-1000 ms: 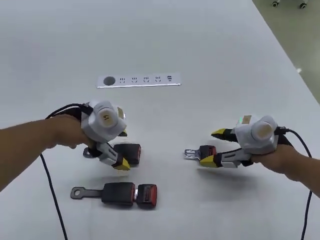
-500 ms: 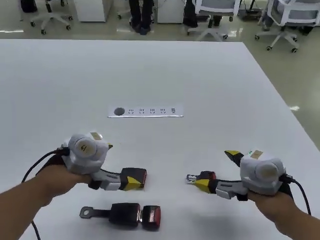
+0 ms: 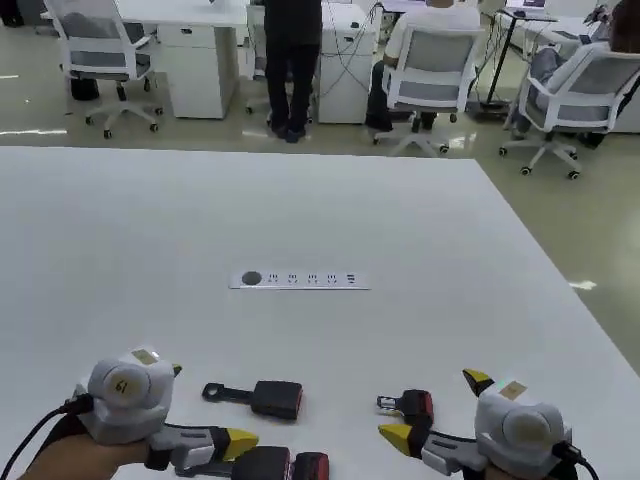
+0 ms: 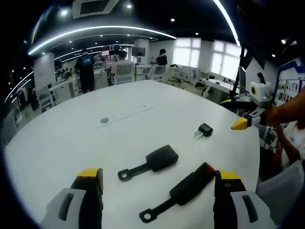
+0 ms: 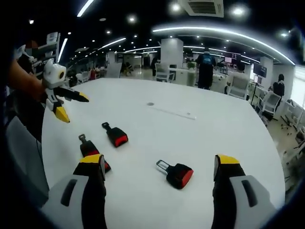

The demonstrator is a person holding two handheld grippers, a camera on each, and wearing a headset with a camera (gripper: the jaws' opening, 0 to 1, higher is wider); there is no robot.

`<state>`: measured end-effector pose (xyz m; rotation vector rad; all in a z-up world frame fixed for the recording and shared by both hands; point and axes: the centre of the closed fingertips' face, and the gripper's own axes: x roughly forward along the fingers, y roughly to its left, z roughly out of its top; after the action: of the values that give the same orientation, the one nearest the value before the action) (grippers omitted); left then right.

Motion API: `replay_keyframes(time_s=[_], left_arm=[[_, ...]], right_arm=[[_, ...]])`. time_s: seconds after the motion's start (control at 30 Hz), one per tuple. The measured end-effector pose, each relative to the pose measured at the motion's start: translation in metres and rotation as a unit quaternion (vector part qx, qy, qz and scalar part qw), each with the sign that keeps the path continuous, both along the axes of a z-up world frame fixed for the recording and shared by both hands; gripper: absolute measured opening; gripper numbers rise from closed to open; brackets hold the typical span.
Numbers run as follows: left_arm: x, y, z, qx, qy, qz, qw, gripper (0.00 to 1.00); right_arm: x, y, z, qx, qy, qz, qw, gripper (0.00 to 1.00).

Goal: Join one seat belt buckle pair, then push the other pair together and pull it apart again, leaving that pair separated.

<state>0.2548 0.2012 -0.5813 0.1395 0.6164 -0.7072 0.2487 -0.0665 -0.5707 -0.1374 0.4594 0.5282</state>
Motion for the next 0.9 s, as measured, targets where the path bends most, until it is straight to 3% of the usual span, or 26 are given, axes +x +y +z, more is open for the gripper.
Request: replay_keyframes(time_s=[0.13, 0.23, 0.3, 0.5, 0.7, 0.9], left_arm=[[-0.008, 0.013, 0.014, -0.031, -0.01, 0.019, 0.9993, 1.0], [-0.018, 0.026, 0.022, -0.032, -0.017, 0.033, 0.9988, 1.0], [-0.025, 0.036, 0.017, -0.031, -0.018, 0.04, 0.9986, 1.0], [-0.044, 0.052, 0.027, -0.042, -0.028, 0.061, 0.9969, 1.0], [-0.059, 0.077, 0.035, -0.052, -0.041, 0.082, 0.9944, 1.0], [-0.075, 0.091, 0.036, -0.056, -0.046, 0.088, 0.9935, 1.0]], right_arm=[[-0.012, -0.001, -0.002, 0.005, 0.003, -0.012, 0.9999, 0.96], [-0.023, 0.0, 0.002, 0.001, -0.003, -0.017, 0.9998, 0.97], [-0.028, 0.002, 0.006, 0.008, -0.004, -0.02, 0.9998, 0.98], [-0.042, 0.01, 0.009, 0.012, -0.011, -0.022, 0.9996, 0.99], [-0.058, 0.02, 0.007, 0.007, -0.012, -0.021, 0.9997, 1.0], [-0.066, 0.027, 0.004, 0.003, -0.013, -0.015, 0.9998, 1.0]])
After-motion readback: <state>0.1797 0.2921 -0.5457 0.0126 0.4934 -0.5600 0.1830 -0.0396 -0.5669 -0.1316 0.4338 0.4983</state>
